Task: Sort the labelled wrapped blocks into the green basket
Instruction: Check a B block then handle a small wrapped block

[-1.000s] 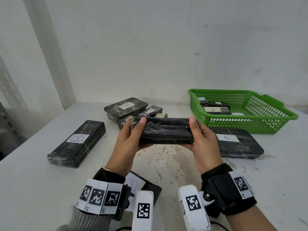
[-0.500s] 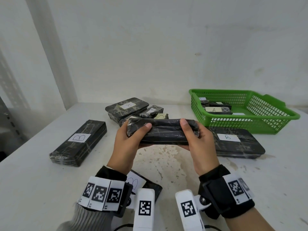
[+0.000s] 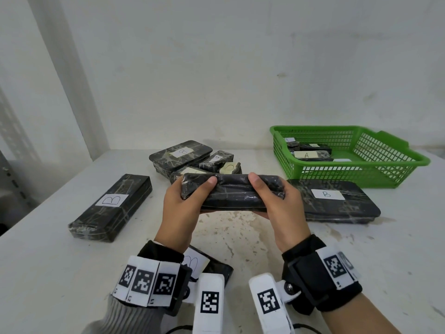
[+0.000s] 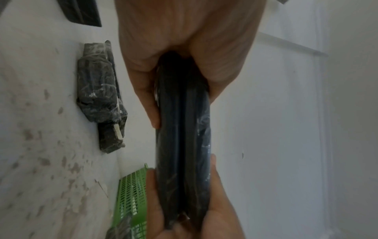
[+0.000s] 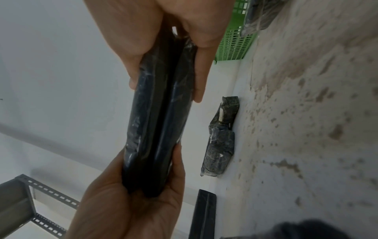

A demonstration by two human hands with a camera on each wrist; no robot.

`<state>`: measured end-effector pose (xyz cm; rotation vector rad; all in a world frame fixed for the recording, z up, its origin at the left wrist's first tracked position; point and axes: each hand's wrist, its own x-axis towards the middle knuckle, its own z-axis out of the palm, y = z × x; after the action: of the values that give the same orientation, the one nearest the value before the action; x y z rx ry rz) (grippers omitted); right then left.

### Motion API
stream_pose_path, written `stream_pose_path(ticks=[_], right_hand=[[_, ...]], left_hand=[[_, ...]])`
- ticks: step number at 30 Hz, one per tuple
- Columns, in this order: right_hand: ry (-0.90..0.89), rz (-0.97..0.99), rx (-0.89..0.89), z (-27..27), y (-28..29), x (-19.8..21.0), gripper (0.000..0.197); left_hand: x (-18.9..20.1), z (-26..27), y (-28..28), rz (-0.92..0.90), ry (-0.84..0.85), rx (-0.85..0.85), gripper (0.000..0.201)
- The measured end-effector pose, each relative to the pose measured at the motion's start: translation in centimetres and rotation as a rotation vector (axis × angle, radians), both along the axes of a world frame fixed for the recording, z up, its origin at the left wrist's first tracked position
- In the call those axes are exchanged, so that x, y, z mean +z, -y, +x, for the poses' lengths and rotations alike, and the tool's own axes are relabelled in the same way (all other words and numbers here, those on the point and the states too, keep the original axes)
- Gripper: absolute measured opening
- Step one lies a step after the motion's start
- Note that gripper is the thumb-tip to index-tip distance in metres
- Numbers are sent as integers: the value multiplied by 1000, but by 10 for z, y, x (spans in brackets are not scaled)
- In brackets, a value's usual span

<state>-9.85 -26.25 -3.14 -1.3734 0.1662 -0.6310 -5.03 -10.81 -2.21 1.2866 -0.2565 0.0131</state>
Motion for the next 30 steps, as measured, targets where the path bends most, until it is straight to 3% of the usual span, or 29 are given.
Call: stream_pose_path(ticks=[4,8,15,18,22,24,27,30], right_hand=[[-7,25,57,-3,-2,2,37],[-23,8,5,-2,-1,0,32],[0,18,13,-1,-3,-2,33],[13,61,23,-2,-2,-1,36],[16,59,-21,0,4,-1,32],[22,72,3,1,6,1,28],[15,52,61,-1,3,3,46],[11,167,121,-4,5,8,71]], left_hand=[[1,0,0,-1,16,4,15],[5,-4,-1,-5,24,-74,43],[-1,0,0,13,11,1,21],[0,-2,0,26,36,-23,25],[3,-6,2,91,55,-103,49],[3,-6,3,86,57,-103,44],[5,-4,-1,36,49,-58,38],[8,1,-6,-83,-28,-47,51]])
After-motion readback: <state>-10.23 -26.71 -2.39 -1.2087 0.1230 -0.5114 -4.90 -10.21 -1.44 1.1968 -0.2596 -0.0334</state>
